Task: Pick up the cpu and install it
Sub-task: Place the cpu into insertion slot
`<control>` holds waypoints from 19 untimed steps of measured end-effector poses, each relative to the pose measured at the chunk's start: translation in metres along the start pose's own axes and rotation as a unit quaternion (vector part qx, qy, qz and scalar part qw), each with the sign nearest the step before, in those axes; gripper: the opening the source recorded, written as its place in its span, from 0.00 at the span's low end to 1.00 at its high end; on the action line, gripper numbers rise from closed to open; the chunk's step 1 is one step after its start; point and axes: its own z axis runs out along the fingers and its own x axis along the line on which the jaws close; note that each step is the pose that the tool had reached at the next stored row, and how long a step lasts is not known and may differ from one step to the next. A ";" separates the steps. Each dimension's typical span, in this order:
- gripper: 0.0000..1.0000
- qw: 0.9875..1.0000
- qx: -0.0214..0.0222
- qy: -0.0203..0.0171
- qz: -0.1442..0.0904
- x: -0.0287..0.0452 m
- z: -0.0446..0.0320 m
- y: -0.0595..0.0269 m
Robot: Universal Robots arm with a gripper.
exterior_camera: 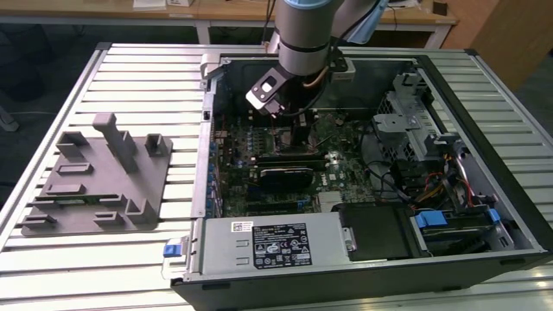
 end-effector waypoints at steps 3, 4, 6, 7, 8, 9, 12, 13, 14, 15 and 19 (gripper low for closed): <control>0.62 1.000 0.000 0.000 0.000 0.0000 -0.0006 0.0000; 0.62 1.000 0.000 0.000 0.000 0.0000 -0.0006 0.0000; 0.62 1.000 0.000 0.000 0.000 0.0000 -0.0007 0.0000; 0.62 1.000 0.000 0.000 0.000 0.0000 -0.0007 0.0000; 0.62 1.000 0.000 0.000 0.000 0.0000 -0.0007 0.0000; 0.62 1.000 0.000 0.000 0.000 0.0000 -0.0007 0.0000; 0.62 1.000 0.000 0.000 0.000 0.0000 -0.0007 0.0000; 0.62 1.000 0.000 0.000 0.000 0.0000 -0.0007 0.0000; 0.60 1.000 0.000 0.000 0.000 0.0000 -0.0007 0.0000; 0.60 1.000 0.000 0.000 0.000 0.0000 -0.0007 0.0000; 0.42 1.000 0.000 0.000 0.000 0.0000 -0.0007 0.0000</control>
